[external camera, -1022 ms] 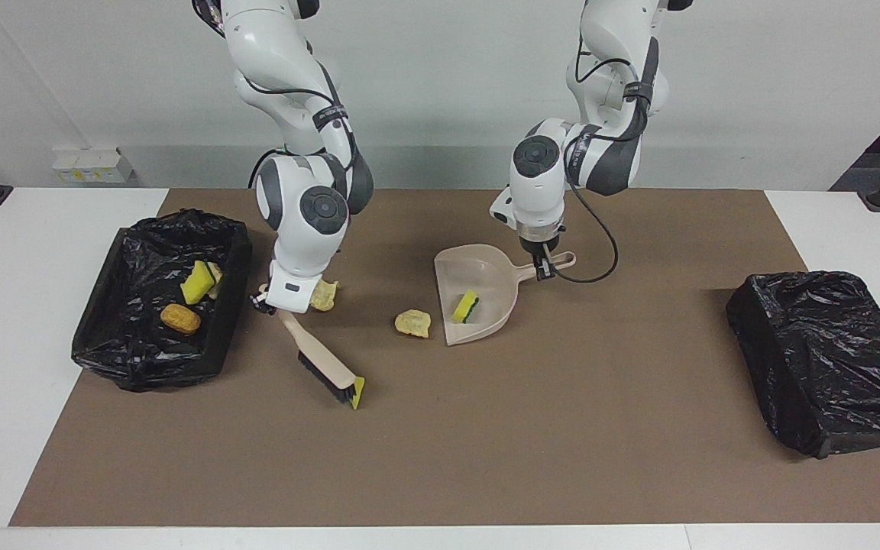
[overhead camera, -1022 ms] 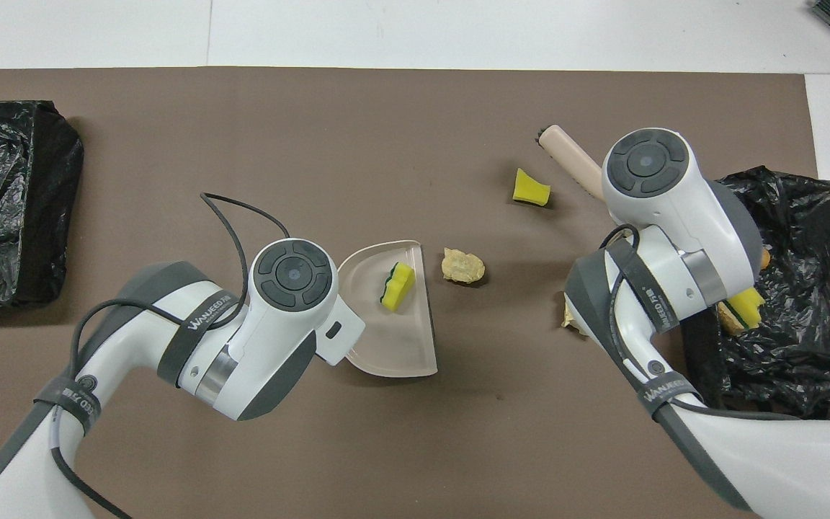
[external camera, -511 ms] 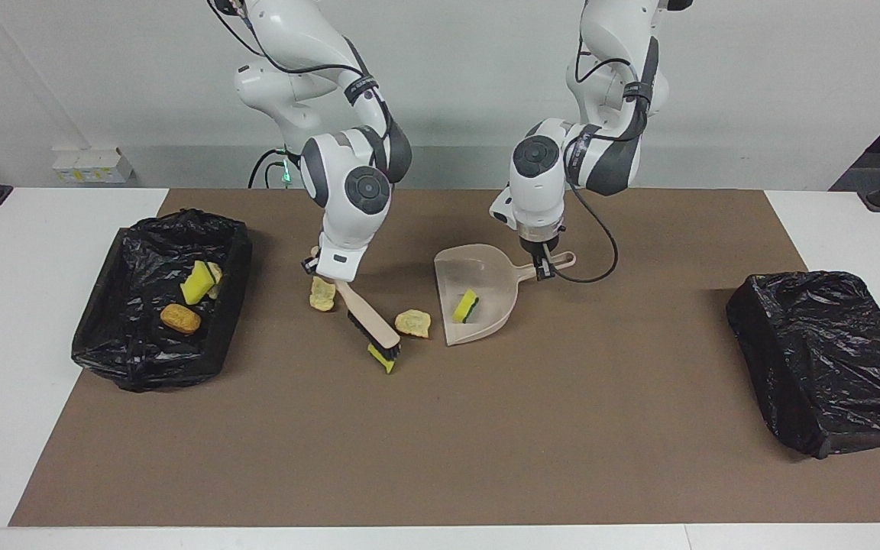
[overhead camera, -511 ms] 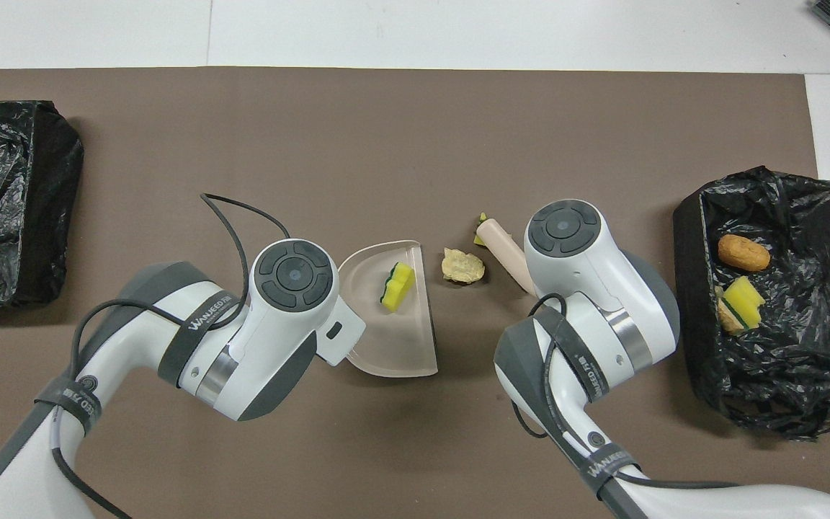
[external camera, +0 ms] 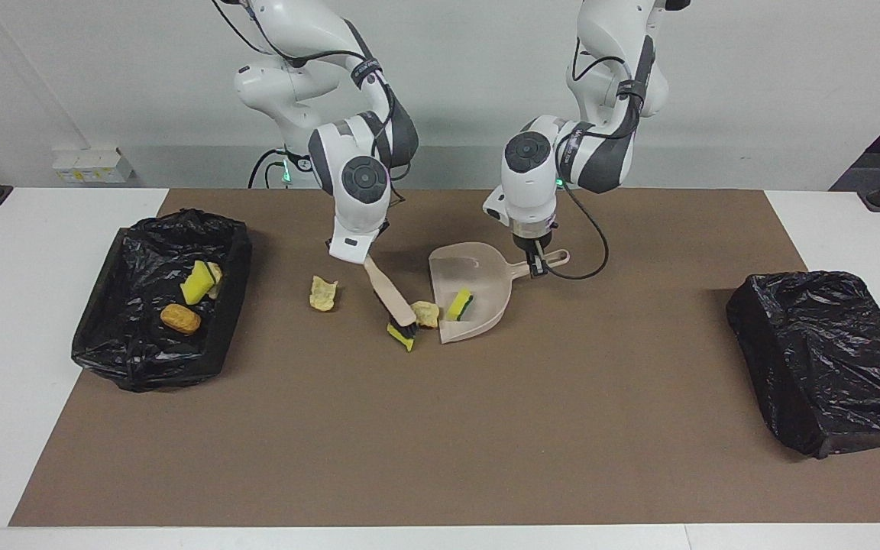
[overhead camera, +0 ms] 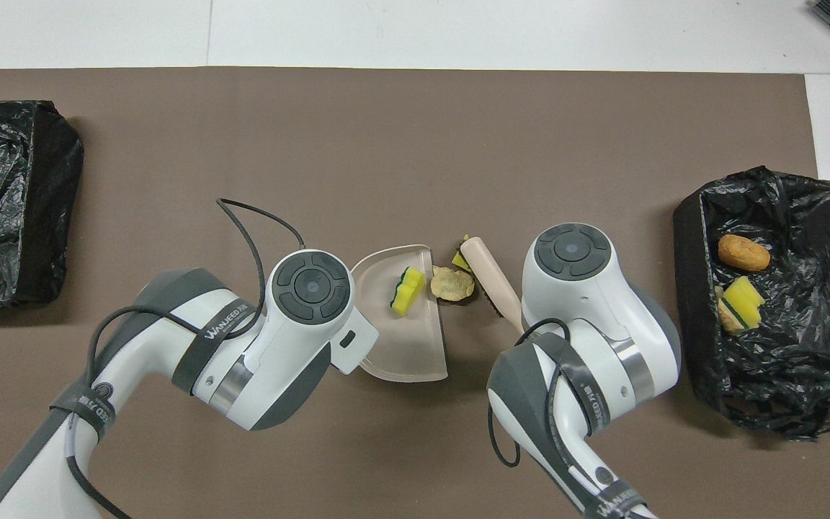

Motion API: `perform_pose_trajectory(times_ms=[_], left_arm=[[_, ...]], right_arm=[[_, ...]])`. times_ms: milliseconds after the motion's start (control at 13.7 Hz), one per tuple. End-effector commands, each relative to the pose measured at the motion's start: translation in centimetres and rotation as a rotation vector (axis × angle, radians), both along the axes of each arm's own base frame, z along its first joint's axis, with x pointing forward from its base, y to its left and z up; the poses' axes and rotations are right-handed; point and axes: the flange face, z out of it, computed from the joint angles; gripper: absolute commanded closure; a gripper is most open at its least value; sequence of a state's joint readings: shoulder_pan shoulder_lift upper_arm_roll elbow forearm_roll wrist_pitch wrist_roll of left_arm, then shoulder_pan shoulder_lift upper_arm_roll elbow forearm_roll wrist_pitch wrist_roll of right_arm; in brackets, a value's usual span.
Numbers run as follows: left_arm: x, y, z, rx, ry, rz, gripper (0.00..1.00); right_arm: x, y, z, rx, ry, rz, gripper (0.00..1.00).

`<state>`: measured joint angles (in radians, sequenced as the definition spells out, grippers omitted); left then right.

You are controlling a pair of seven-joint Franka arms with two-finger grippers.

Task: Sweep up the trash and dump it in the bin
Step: 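Sweep the paper pieces into the held dustpan with the right gripper's brush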

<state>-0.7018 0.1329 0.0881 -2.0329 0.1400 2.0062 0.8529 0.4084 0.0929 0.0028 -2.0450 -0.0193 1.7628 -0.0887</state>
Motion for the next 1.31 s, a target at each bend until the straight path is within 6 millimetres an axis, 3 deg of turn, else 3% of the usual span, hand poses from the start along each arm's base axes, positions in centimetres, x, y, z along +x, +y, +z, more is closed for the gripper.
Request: perform_pose_trajectory(times_ms=[0,219,438,584,949,1241], left_arm=[[-0.7,0.0,0.4,-0.001,-0.023,-0.004,1.00],[-0.6,0.0,0.2,-0.014,-0.040,0.045,1.00],[-0.5,0.1,0.2,-0.005,-0.042,0.050,1.00],[-0.5,-0.2,0.3,-0.018,-0.053,0.050,1.00],[-0.7,-0.9,0.5,-0.035,-0.066,0.039,1.00],[-0.4,-1.1,0.5,-0.049,-0.081,0.033,1.00]], right_arm=[[1.6,-2.9,1.0,0.044,-0.061,-0.075,1.00],[2.3,-2.8,-1.4,0.021,-0.059,-0.090,1.00],[0.1,-2.2,-3.9,-0.010,-0.018,-0.104,1.00],[-2.1,0.7,-5.0,-0.020,-0.019,-0.116,1.00],[-5.6,4.9,-4.2,0.111,0.142,-0.216,1.00],[-6.8,6.2,-0.9,0.282,0.231,-0.307,1.00]])
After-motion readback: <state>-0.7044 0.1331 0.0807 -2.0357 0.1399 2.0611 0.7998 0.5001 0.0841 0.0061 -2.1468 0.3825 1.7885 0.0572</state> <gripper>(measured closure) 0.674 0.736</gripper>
